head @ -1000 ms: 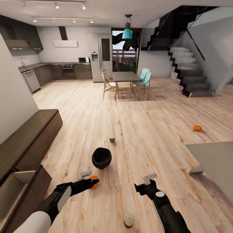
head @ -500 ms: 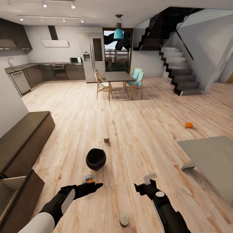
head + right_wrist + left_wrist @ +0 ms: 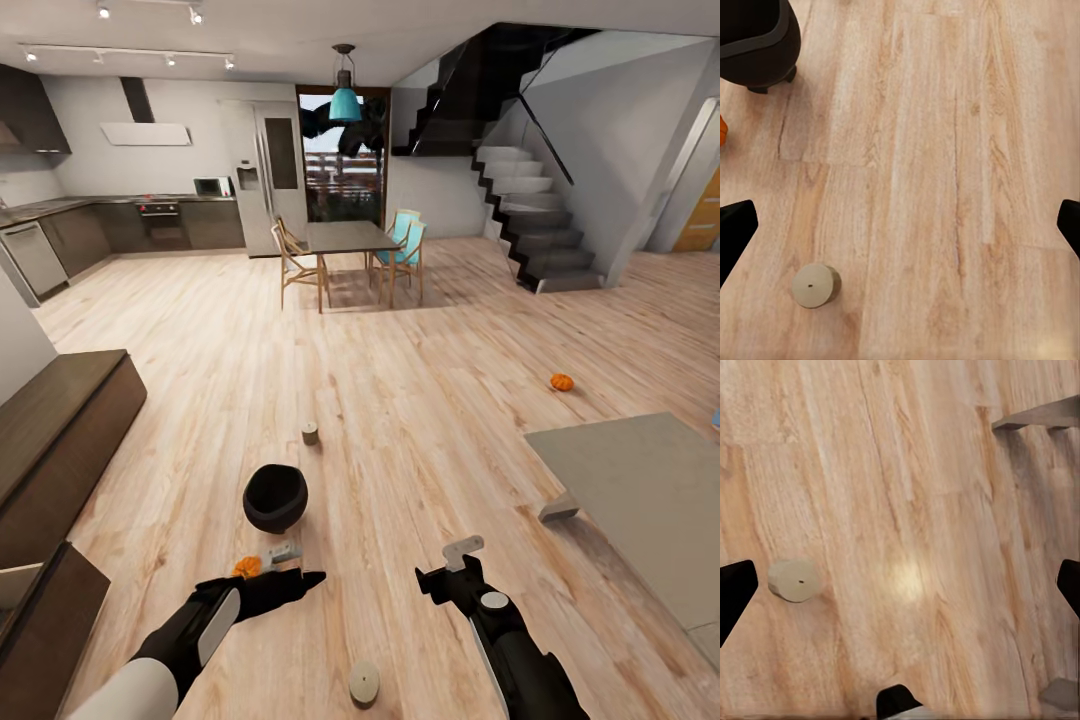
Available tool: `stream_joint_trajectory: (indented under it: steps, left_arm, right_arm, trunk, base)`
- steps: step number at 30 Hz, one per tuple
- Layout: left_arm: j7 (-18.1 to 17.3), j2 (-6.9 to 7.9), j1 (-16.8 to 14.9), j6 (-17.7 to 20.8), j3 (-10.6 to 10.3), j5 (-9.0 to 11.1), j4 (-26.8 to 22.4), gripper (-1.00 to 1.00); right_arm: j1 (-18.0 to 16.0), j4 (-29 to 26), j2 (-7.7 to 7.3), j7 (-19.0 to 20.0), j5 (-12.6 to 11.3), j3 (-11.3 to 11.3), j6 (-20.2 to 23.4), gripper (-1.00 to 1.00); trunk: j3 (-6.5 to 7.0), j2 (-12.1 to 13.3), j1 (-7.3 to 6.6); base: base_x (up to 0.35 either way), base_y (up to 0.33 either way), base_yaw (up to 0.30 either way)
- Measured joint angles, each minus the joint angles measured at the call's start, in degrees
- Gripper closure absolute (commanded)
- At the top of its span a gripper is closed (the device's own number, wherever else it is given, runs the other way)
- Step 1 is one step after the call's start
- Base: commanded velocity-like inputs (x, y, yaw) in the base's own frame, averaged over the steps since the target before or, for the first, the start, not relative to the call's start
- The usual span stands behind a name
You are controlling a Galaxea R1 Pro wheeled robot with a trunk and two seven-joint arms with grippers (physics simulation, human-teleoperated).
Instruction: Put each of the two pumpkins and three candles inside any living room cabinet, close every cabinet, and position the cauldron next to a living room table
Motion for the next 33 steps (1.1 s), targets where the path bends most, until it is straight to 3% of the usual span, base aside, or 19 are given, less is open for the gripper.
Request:
stream_joint_trajectory:
  steps: [3, 5, 6, 7, 11, 14, 17, 21, 33]
  left_arm:
    - [0.9, -0.36, 0.0, -0.43, 0.04, -0.07, 1.62, -1.0]
    - [4.4, -0.7, 0.0, -0.59, 0.07, -0.11, 2.9, -1.0]
    - [10.69, -1.51, 0.01, -0.64, 0.07, -0.12, 3.93, -1.0]
    - [14.57, -1.93, 0.0, -0.65, 0.08, -0.08, 4.41, -1.0]
    - [25.93, -3.32, 0.0, -0.56, 0.08, 0.05, 5.14, -1.0]
    - [36.06, -4.63, 0.0, 0.12, 0.03, 0.14, 6.47, -1.0]
    - [42.83, -5.29, 0.0, 0.45, 0.07, 0.19, 7.87, -1.0]
    - [47.22, -5.57, -0.01, 0.34, 0.12, 0.32, 7.81, -1.0]
    - [47.23, -5.86, 0.0, -0.57, 0.29, 0.71, 7.3, -1.0]
  right_arm:
    - [0.0, 0.03, -0.02, 0.0, 0.03, 0.05, 0.0, -1.0]
    - [0.0, 0.11, 0.02, -0.04, 0.1, 0.14, 0.04, -1.0]
    - [0.0, 0.23, 0.04, -0.1, 0.21, 0.21, 0.12, -1.0]
    - [0.0, 0.27, 0.05, -0.11, 0.23, 0.23, 0.19, -1.0]
    - [0.0, 0.24, 0.02, -0.04, 0.27, 0.26, 1.43, -1.0]
    - [0.0, -0.03, 0.0, 0.19, 0.18, 0.32, 4.75, -1.0]
    - [0.0, -0.09, 0.01, 0.25, 0.12, 0.34, 5.92, -1.0]
    - [0.0, -0.11, 0.05, 0.26, 0.11, 0.35, 6.29, -1.0]
    - [0.0, 0.42, -0.19, 0.22, 0.22, 0.48, 6.31, -1.0]
  trunk:
    - [0.0, 0.0, 0.0]
    - [0.0, 0.0, 0.0]
    - [0.0, 0.0, 0.0]
    - [0.0, 0.0, 0.0]
    - [0.0, 0.0, 0.0]
    - [0.0, 0.0, 0.0]
    - [0.0, 0.0, 0.0]
    - [0.0, 0.0, 0.0]
    - [0.0, 0.0, 0.0]
  base:
    - [0.002, -0.003, -0.001]
    - [0.0, 0.0, 0.0]
    - [0.0, 0.0, 0.0]
    - [0.0, 0.0, 0.0]
    - [0.0, 0.0, 0.0]
    - [0.0, 0.0, 0.0]
    - [0.0, 0.0, 0.0]
    - [0.0, 0.0, 0.0]
    - [0.0, 0.0, 0.0]
